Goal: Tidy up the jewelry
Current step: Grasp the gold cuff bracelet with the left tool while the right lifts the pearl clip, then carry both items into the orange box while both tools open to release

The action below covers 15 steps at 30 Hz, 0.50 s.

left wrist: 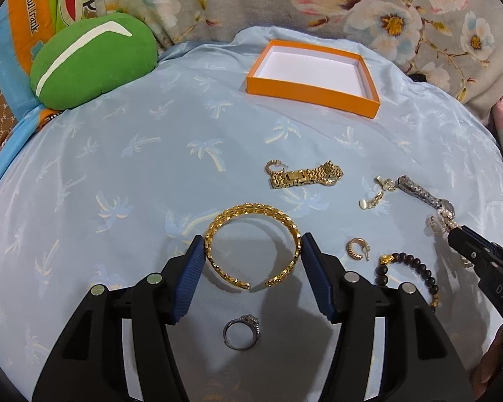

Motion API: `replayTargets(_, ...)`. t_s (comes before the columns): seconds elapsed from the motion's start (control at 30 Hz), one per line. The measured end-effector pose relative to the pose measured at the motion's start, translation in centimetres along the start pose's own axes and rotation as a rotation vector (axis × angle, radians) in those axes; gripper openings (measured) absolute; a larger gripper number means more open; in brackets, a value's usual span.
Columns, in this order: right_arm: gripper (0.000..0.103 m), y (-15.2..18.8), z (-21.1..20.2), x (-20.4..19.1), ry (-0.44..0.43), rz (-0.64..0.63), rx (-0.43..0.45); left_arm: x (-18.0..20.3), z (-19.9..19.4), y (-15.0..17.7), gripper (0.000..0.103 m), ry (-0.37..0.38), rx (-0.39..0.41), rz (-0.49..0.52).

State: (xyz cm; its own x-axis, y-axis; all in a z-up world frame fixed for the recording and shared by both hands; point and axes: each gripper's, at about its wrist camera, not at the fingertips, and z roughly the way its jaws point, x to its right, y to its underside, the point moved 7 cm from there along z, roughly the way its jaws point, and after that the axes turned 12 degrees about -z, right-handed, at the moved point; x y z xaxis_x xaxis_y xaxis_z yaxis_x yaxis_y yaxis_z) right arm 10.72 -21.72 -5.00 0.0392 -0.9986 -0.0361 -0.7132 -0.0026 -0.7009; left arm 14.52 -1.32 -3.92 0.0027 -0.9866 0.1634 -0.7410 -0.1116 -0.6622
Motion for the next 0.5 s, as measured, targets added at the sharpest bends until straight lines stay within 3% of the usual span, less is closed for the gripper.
replayTargets(0.07,0.013,-0.8,-0.3,-0.2,-0.026,0.008,0.009,0.1,-0.6,-0.7,0.056,0.004,0.014,0.01)
replayTargets(0.27,0.013,-5.8,-0.6,-0.1,0.002,-0.05,0.062,0.8,-0.9,-4.9,0.056,0.008,0.072,0.045)
replayTargets(0.5,0.013,-14.0,3.6,0.8,-0.02,-0.07,0.073,3.3,2.0,-12.1,0.057,0.016,0.119,0.072)
